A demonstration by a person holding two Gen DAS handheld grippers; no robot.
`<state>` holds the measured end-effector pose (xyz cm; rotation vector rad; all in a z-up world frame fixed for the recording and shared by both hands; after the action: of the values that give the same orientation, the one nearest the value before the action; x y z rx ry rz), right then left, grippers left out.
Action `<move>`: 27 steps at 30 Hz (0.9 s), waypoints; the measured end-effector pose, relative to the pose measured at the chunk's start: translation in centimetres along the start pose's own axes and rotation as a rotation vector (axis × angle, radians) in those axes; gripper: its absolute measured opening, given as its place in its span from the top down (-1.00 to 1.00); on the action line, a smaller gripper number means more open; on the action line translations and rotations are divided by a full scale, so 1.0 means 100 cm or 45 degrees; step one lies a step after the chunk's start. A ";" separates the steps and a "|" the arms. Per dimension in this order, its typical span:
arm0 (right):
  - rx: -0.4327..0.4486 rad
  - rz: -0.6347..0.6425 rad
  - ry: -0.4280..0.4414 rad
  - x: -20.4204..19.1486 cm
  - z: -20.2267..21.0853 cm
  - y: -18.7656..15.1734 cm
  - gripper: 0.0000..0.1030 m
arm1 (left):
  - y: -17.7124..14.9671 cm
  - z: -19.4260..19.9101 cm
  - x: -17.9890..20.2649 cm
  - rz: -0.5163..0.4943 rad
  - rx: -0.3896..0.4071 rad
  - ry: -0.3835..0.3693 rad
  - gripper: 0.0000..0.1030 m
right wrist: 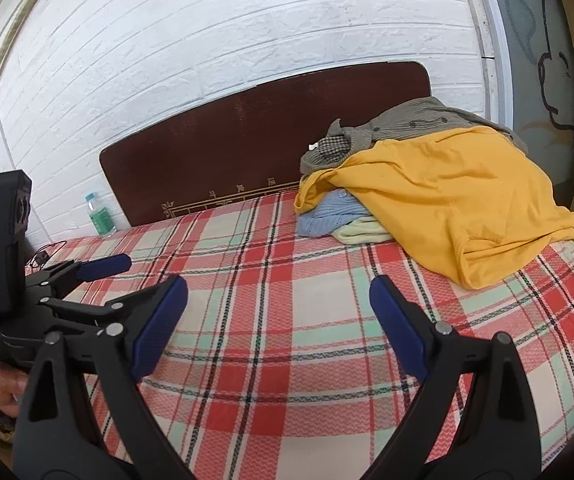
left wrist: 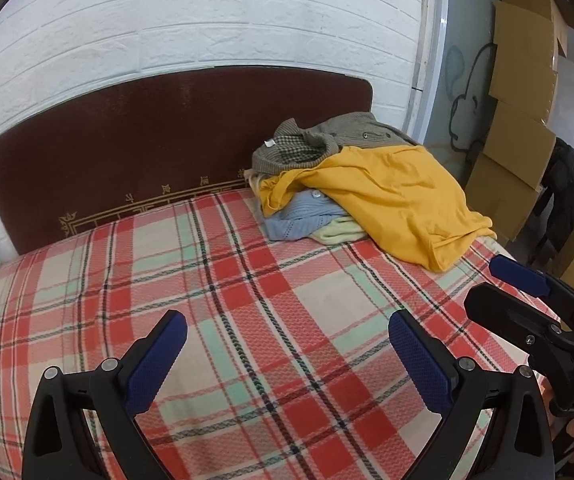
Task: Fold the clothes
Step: 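Move both tools toward the yellow T-shirt on the clothes pile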
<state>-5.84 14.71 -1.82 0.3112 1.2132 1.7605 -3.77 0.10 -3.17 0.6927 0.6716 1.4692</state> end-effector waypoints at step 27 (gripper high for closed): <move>-0.011 0.018 -0.085 0.065 -0.033 0.008 -0.81 | 0.025 -0.038 0.019 0.008 0.032 0.087 -0.99</move>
<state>-11.84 17.89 -4.54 0.3715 1.1580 1.7532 -8.26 2.03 -3.68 0.6668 0.7420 1.4978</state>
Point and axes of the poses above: each gripper's, at about its wrist camera, not at the fingertips, and z roughly against the way its jaws point, x to its right, y to its top, the point moved 5 cm from there along -z, roughly the way its jaws point, and after that the axes turned 1 degree about -z, right-handed, at the moved point
